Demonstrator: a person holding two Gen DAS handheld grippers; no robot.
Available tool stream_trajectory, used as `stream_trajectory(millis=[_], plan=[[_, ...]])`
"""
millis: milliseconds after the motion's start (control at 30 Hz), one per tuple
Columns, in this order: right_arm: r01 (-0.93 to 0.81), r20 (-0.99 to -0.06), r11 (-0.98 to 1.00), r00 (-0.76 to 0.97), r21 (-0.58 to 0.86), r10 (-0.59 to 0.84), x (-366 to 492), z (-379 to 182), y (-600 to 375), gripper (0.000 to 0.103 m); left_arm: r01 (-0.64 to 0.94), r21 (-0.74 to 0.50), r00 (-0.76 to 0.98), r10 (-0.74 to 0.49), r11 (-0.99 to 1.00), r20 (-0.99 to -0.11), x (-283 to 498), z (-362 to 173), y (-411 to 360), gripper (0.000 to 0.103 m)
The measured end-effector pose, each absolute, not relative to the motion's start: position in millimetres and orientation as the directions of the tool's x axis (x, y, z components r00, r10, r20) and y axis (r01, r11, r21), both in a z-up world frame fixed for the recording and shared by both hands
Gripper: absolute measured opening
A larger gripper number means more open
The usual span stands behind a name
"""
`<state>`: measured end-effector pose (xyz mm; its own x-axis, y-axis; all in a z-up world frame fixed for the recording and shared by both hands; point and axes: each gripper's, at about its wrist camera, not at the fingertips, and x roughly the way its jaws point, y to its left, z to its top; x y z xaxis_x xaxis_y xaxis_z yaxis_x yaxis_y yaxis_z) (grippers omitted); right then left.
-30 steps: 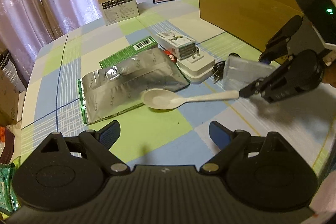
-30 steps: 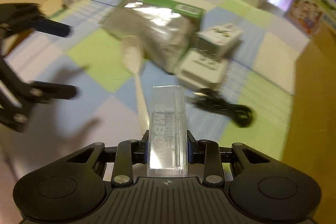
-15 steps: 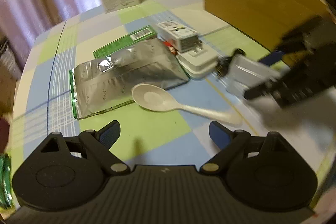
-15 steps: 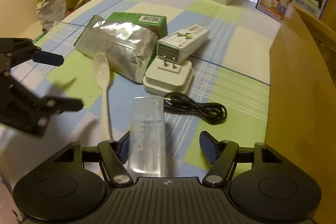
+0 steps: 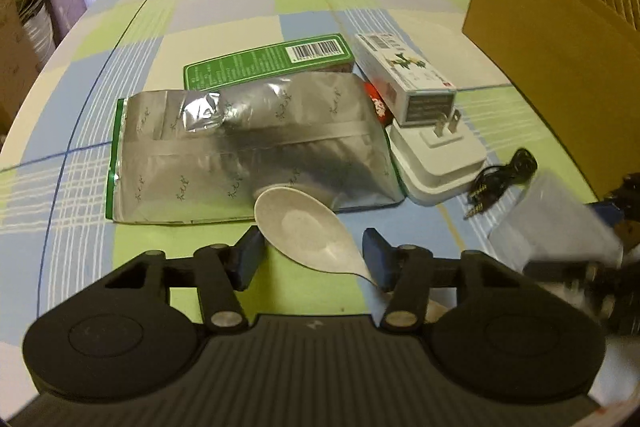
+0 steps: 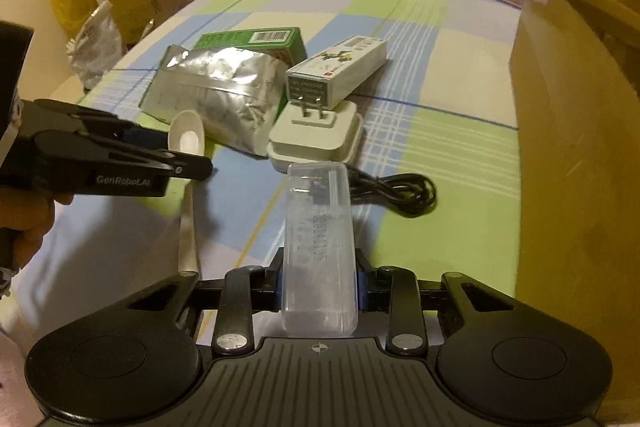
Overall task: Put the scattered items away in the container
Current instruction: 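Grasp the white spoon with the left tool while the right holds the clear case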
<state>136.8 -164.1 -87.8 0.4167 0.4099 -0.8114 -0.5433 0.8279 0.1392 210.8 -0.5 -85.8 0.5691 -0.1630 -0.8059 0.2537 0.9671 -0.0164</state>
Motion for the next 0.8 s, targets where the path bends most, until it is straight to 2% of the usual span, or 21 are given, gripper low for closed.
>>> stream_trajectory(millis=[33, 167, 300, 333, 367, 433, 500, 567, 600, 667, 800], plan=[[-0.548, -0.811, 0.823, 0.406, 0.153, 0.421, 135.9, -87.6, -163.4, 0.029, 0.267, -0.018, 0.564, -0.171, 0.964, -0.808, 209.1, -84.9, 1.0, 0.035], [-0.546, -0.795, 0.789, 0.328, 0.281, 0.51, 134.9, -87.4, -162.4, 0.028, 0.356, 0.008, 0.534, -0.196, 0.935, -0.822, 195.1, -80.0, 7.9, 0.017], [-0.557, -0.805, 0.798, 0.353, 0.228, 0.477, 129.5, -87.9, -157.0, 0.029, 0.481, 0.029, 0.477, -0.234, 0.876, -0.847, 174.2, -76.7, 13.3, 0.016], [-0.554, -0.807, 0.808, 0.372, 0.202, 0.458, 128.6, -87.7, -157.0, 0.034, 0.49, 0.042, 0.475, -0.226, 0.871, -0.851, 169.8, -76.1, 14.5, 0.016], [-0.55, -0.81, 0.818, 0.394, 0.17, 0.434, 128.0, -87.8, -157.3, 0.046, 0.488, 0.054, 0.477, -0.215, 0.871, -0.852, 166.3, -75.6, 15.8, 0.016], [-0.551, -0.806, 0.825, 0.426, 0.128, 0.41, 125.5, -86.4, -158.2, 0.055, 0.463, 0.069, 0.492, -0.191, 0.884, -0.849, 160.9, -75.9, 18.1, 0.018], [-0.547, -0.805, 0.825, 0.423, 0.138, 0.415, 124.6, -87.8, -160.2, 0.057, 0.436, 0.07, 0.505, -0.18, 0.897, -0.844, 156.3, -76.3, 21.4, 0.023], [-0.542, -0.806, 0.829, 0.426, 0.137, 0.412, 121.4, -89.9, -160.8, 0.058, 0.403, 0.059, 0.514, -0.172, 0.913, -0.84, 152.7, -77.4, 23.7, 0.037], [-0.543, -0.804, 0.83, 0.433, 0.129, 0.408, 119.7, -90.4, -160.4, 0.058, 0.388, 0.054, 0.517, -0.169, 0.92, -0.839, 151.2, -77.8, 24.4, 0.039], [-0.541, -0.799, 0.832, 0.444, 0.123, 0.406, 117.4, -90.5, -160.0, 0.058, 0.355, 0.057, 0.528, -0.15, 0.933, -0.836, 147.1, -77.9, 24.4, 0.051], [-0.535, -0.788, 0.838, 0.469, 0.108, 0.4, 116.9, -90.1, -160.1, 0.058, 0.33, 0.104, 0.559, -0.105, 0.938, -0.822, 141.4, -79.3, 21.2, 0.053]])
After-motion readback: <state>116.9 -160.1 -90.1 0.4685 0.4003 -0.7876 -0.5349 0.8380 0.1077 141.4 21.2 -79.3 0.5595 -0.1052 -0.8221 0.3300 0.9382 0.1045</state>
